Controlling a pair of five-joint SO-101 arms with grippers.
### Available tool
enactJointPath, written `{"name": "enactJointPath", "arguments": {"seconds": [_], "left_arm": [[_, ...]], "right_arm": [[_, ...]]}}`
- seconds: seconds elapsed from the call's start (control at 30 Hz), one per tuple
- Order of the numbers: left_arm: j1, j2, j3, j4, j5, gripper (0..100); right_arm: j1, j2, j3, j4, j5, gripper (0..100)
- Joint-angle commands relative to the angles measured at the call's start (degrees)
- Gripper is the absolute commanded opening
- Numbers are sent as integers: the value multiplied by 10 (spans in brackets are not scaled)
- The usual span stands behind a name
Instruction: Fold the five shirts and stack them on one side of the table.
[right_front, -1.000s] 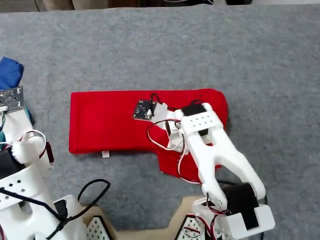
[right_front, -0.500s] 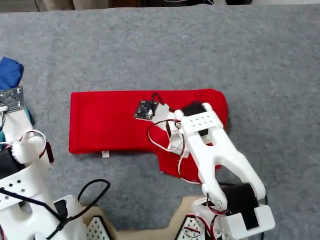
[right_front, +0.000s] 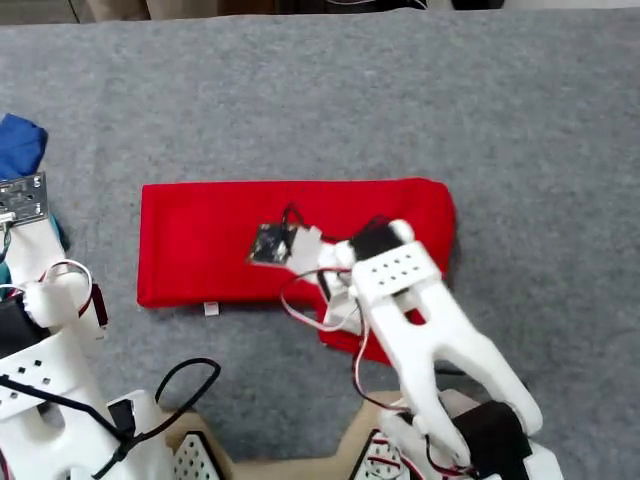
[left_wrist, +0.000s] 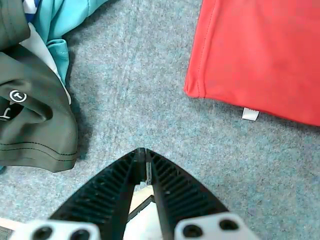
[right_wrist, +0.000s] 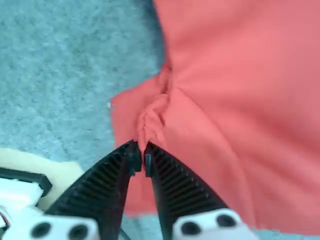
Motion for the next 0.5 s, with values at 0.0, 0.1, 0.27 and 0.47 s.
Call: {"name": "enactJointPath", "arguments": {"seconds": [0.0,0.1,0.27,0.47], "left_arm": [[-8,-7,1,6,0,19],[-8,-7,1,6,0,19],[-7,-7,1,6,0,19],[-7,-7,1,6,0,19]], "right_arm": [[-22,-21,34,-30,-12,15],[-22,-23,69,-57,-11,16],[-30,-32,87,-34,7,133],[-78,-123,83,25,4,305]]}}
